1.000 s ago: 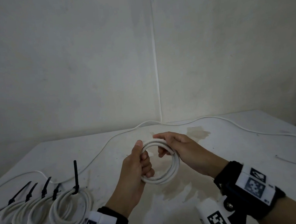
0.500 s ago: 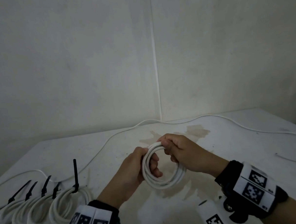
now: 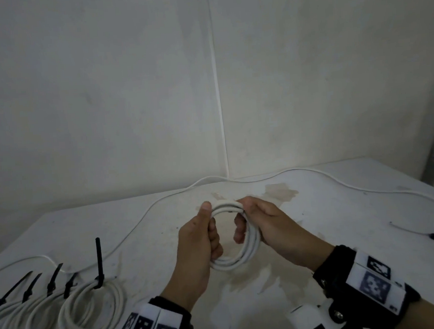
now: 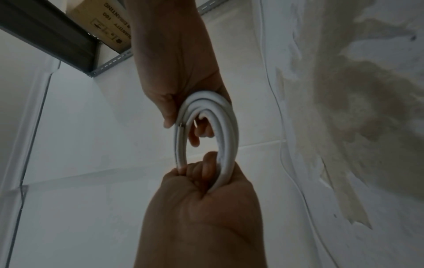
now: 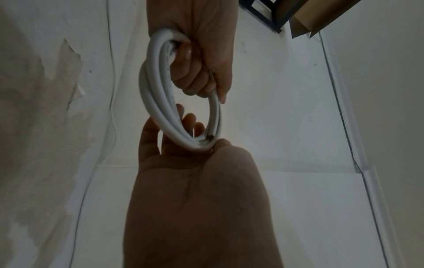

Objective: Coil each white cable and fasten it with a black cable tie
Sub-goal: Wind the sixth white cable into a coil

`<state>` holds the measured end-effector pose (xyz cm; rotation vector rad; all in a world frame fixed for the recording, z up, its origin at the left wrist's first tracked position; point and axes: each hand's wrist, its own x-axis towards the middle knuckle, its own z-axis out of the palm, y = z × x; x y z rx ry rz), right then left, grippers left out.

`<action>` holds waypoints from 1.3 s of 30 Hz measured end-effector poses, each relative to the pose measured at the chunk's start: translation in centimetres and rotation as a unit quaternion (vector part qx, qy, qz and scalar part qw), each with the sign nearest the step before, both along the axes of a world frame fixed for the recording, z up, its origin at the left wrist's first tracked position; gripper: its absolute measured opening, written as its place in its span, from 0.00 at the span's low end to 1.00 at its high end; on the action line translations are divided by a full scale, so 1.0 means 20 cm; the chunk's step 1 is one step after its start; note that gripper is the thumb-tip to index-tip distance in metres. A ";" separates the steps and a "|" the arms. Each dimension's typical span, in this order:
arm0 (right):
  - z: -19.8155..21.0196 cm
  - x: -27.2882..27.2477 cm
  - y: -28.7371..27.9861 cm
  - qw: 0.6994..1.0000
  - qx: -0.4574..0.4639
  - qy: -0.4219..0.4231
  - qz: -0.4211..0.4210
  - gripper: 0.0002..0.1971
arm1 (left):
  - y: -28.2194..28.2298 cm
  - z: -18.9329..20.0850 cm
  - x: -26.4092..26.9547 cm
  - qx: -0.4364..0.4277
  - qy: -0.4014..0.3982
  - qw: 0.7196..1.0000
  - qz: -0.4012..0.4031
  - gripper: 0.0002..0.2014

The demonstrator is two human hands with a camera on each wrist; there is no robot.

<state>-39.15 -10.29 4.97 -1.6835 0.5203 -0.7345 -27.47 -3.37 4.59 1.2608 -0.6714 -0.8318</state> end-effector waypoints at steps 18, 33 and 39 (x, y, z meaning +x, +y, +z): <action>-0.11 -0.27 -0.11 0.993 -0.038 0.051 -0.096 0.16 | -0.18 -0.08 -0.24 0.043 -0.007 0.995 -0.087 0.22; -0.22 -1.20 -0.48 0.866 -0.078 0.327 -0.370 0.13 | -0.40 -0.16 -0.57 0.075 -0.012 0.988 -0.135 0.23; -0.29 -1.48 -0.54 0.785 -0.047 0.476 -0.393 0.12 | -0.46 -0.18 -0.62 0.080 -0.003 0.987 -0.137 0.22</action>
